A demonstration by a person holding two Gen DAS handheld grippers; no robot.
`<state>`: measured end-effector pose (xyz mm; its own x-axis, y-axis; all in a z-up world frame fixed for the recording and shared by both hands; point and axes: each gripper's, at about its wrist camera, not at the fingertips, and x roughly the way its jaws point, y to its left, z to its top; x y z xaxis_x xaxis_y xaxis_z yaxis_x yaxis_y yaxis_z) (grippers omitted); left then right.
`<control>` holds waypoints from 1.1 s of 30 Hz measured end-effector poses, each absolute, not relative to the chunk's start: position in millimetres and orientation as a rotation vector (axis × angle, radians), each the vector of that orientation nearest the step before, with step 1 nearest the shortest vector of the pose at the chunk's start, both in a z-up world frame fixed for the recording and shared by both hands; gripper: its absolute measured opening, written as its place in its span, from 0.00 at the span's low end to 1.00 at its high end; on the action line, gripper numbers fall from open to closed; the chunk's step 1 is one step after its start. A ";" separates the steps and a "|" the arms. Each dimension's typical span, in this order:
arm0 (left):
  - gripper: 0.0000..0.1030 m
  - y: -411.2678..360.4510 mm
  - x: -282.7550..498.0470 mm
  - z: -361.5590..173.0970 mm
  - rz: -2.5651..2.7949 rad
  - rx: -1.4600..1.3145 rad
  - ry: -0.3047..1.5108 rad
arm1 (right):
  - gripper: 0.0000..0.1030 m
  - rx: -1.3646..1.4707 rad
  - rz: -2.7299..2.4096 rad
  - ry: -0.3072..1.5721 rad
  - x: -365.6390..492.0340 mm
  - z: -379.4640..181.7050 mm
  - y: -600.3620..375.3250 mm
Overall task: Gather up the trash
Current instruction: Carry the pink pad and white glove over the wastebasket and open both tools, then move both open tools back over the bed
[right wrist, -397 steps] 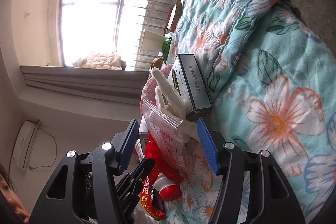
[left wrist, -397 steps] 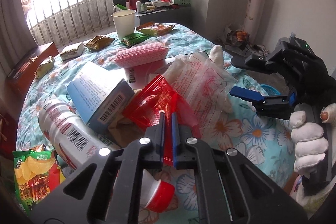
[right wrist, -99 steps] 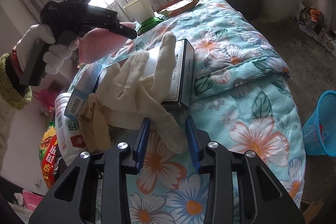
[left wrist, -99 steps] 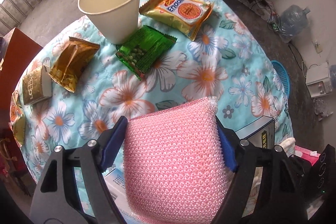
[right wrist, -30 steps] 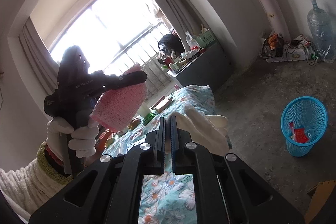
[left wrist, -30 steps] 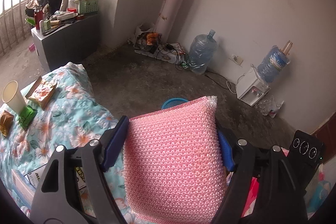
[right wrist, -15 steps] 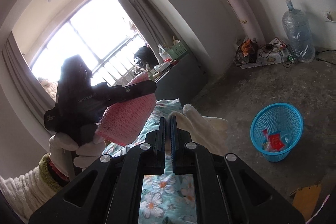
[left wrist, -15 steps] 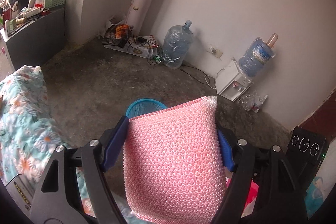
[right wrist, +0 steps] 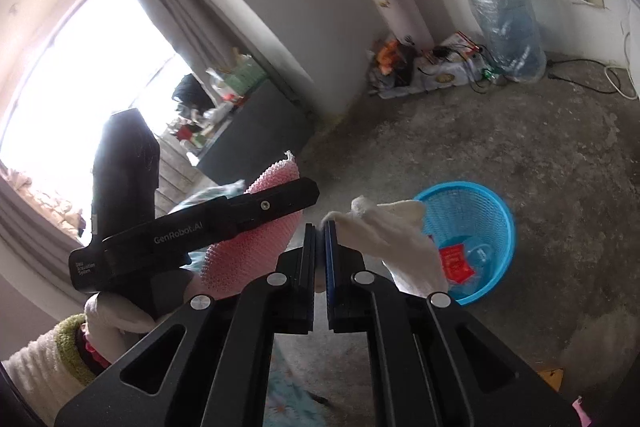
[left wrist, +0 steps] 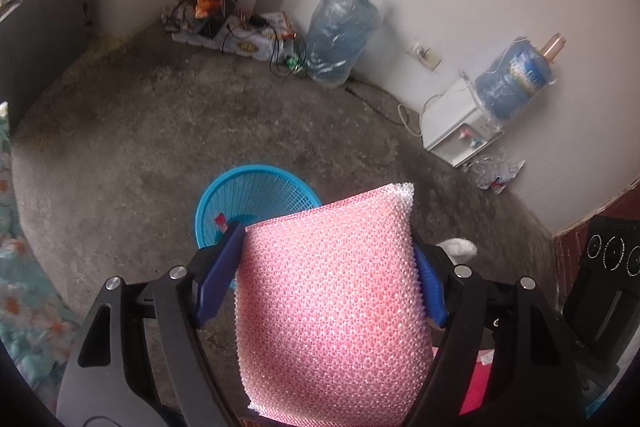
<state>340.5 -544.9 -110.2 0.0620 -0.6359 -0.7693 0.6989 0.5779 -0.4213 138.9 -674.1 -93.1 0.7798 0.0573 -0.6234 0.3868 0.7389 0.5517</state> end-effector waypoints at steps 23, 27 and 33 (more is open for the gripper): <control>0.81 -595.4 389.0 -196.0 -0.882 -0.050 1.244 | 0.38 0.905 -0.371 0.748 158.8 -228.5 -743.0; 0.81 -574.0 379.6 -165.1 -0.925 -0.065 1.202 | 0.40 0.930 -0.409 0.685 134.3 -215.1 -729.7; 0.81 -513.3 349.7 -90.3 -1.018 -0.050 1.049 | 0.45 0.826 -0.435 0.629 109.4 -172.7 -680.2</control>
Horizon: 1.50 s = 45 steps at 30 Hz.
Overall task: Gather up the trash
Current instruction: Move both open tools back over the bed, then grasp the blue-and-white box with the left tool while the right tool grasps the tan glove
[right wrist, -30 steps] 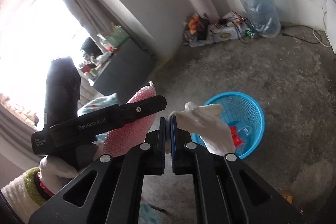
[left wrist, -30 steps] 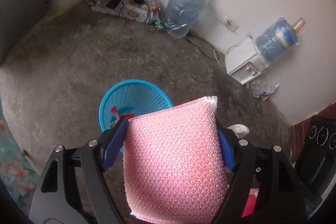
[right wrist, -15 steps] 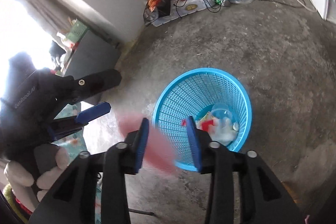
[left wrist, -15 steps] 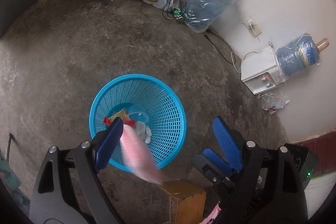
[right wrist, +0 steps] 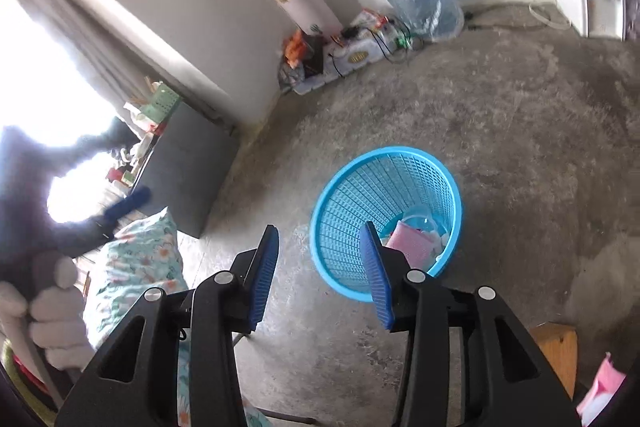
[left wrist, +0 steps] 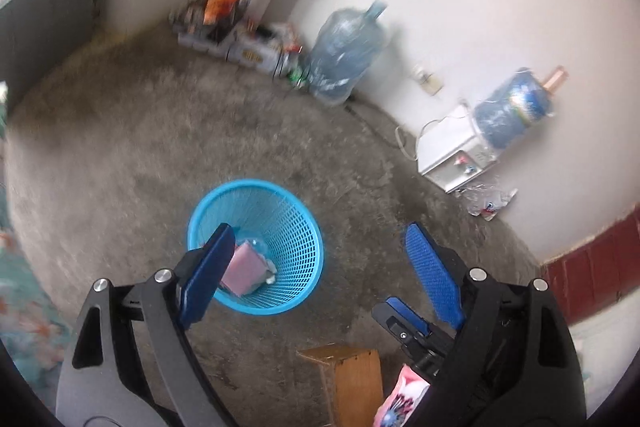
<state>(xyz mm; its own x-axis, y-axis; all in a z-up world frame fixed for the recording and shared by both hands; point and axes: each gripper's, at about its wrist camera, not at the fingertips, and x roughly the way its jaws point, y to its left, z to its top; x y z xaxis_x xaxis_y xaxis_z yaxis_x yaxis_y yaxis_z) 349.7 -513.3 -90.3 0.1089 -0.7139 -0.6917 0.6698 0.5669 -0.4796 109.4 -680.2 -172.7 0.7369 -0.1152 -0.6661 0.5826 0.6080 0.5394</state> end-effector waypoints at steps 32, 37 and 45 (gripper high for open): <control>0.81 -125.6 186.9 102.0 -0.538 0.024 0.686 | 0.88 0.528 0.036 0.508 80.4 -0.1 -420.7; 0.81 -63.1 172.1 105.6 -0.429 -0.024 0.661 | 0.88 0.554 0.182 0.557 91.4 -3.1 -388.8; 0.81 -1.4 153.1 80.9 -0.322 -0.074 0.687 | 0.88 0.567 0.317 0.647 109.9 -15.6 -349.4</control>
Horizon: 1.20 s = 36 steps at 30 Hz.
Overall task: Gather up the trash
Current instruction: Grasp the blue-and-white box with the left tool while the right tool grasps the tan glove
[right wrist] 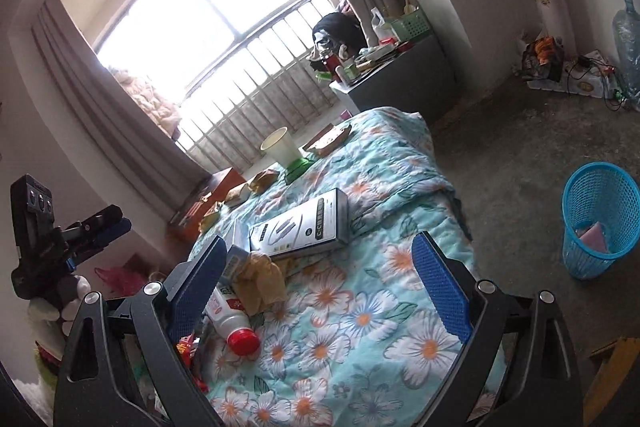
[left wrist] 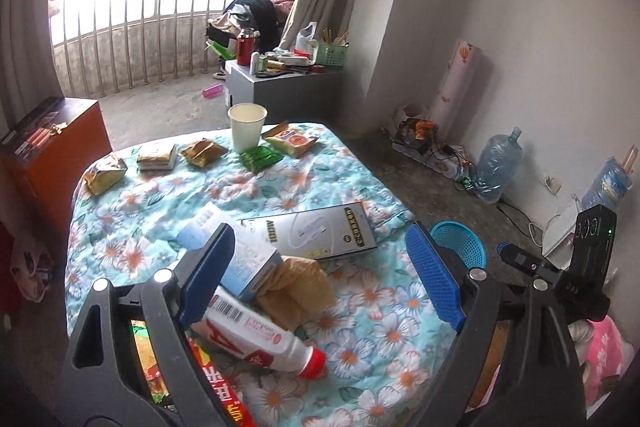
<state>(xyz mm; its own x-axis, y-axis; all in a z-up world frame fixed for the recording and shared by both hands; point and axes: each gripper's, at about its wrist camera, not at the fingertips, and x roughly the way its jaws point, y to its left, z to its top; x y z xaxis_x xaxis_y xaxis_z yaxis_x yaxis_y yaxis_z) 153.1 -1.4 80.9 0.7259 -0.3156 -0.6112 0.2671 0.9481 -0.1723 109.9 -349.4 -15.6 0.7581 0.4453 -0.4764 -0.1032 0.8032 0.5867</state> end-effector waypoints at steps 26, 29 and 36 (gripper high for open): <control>0.81 108.2 312.2 -39.2 -0.101 -0.693 1.227 | 0.76 0.574 0.633 0.997 217.8 -98.6 -226.9; 0.81 114.7 329.5 -48.9 -0.031 -0.729 1.252 | 0.76 0.575 0.633 1.009 222.1 -103.9 -225.6; 0.81 111.3 359.0 -71.3 0.050 -0.693 1.364 | 0.76 0.553 0.629 1.010 225.4 -106.1 -226.3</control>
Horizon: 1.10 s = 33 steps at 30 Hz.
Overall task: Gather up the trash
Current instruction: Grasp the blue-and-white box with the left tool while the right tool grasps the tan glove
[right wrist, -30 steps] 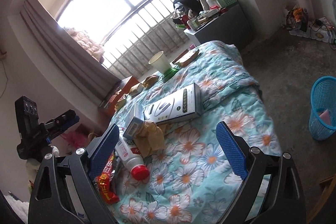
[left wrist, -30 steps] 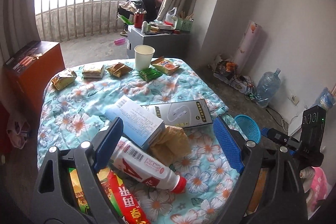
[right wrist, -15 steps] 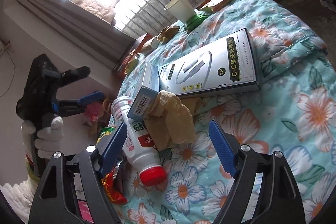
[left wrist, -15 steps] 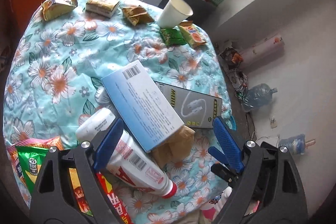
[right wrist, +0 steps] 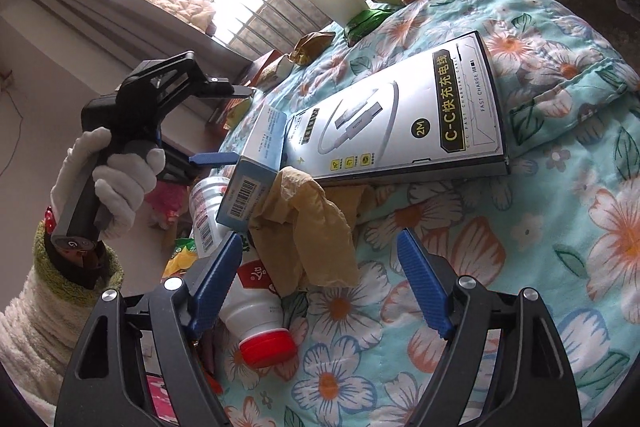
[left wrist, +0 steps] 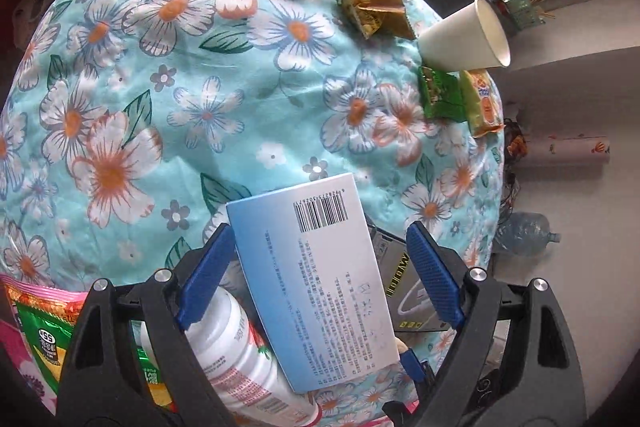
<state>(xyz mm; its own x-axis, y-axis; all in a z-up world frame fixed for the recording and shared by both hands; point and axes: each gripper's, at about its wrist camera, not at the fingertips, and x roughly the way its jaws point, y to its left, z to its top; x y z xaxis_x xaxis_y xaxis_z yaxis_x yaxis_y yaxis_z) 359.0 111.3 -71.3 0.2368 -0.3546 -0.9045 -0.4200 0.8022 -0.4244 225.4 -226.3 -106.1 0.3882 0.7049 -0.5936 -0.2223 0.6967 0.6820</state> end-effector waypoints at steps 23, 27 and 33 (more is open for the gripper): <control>0.74 87.6 361.6 -83.0 0.016 -0.546 1.392 | 0.21 0.473 0.612 1.029 242.8 -124.1 -202.7; 0.73 88.0 355.2 -73.6 -0.013 -0.540 1.353 | 0.10 0.471 0.610 1.008 236.0 -119.1 -207.6; 0.72 78.5 334.1 -31.3 -0.068 -0.429 1.200 | 0.06 0.470 0.592 0.965 218.6 -105.3 -221.3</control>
